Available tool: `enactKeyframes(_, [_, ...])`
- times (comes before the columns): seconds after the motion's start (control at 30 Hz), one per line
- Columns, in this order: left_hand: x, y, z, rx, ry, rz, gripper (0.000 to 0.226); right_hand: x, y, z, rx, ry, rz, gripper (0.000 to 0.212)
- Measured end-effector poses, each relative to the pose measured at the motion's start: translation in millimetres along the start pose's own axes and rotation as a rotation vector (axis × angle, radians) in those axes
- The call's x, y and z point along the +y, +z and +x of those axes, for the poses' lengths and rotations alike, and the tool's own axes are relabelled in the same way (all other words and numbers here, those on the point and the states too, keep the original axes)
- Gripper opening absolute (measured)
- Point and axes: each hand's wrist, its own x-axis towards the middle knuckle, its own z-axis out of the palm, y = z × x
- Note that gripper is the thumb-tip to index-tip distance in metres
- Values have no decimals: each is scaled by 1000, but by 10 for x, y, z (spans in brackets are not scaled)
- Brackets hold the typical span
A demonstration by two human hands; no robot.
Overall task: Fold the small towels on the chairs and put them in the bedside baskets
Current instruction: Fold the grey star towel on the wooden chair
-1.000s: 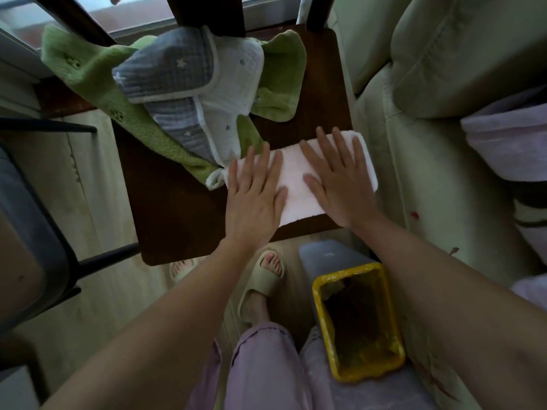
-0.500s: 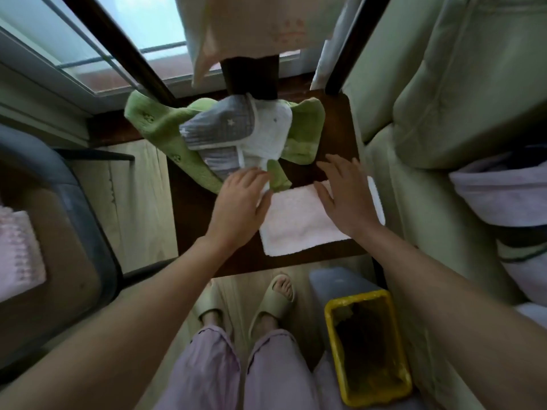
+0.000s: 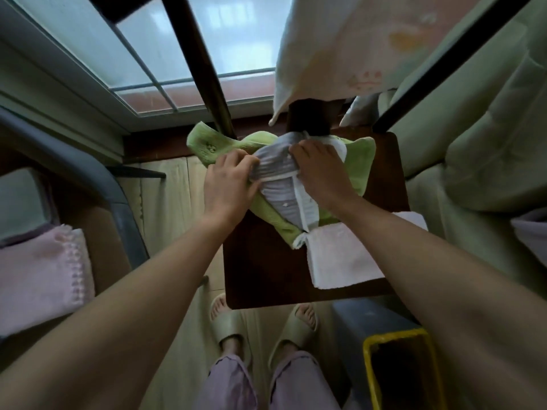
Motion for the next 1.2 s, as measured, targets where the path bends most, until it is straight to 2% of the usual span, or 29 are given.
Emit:
enactKeyframes(0.07, [-15, -45, 31, 25, -3, 27, 26, -30, -102, 54, 70, 18, 47, 28])
enactKeyframes(0.13, [-29, -106, 45, 14, 2, -47, 23, -102, -236, 49, 86, 63, 190, 19])
enactKeyframes(0.27, [18, -340, -5, -106, 91, -446, 46, -250, -550, -7, 67, 142, 524, 20])
enactKeyframes(0.33, [94, -478, -60, -84, 113, -516, 40, -322, -782, -21, 59, 177, 617, 26])
enactKeyframes(0.43, [209, -691, -89, -16, 21, -653, 16, -440, -1151, -82, 67, 191, 744, 24])
enactKeyframes(0.57, [444, -1078, -111, -132, -181, -975, 15, -558, -1634, -216, 160, 219, 889, 15])
enactKeyframes(0.73, [614, -1486, -184, -190, -110, -902, 15, -633, -2156, -443, 279, 351, 1021, 22])
enactKeyframes(0.83, [701, -1704, -197, -138, -140, -778, 15, -652, -2363, -612, 335, 456, 1046, 40])
enactKeyframes(0.9, [739, -1856, -212, -109, -154, -722, 16, -656, -2480, -724, 374, 572, 1081, 38])
enactKeyframes(0.97, [750, -1970, -232, -148, -151, -678, 18, -646, -2559, -821, 384, 671, 1073, 36])
enactKeyframes(1.07, [752, -2070, -298, -294, -132, -599, 25, -616, -2630, -969, 277, 764, 1000, 26])
enactKeyframes(1.13, [770, -2094, -382, -391, -140, -580, 30, -584, -2666, -1068, 178, 797, 959, 28])
enactKeyframes(1.2, [789, -2090, -466, -427, -124, -587, 31, -549, -2688, -1152, 120, 806, 926, 27])
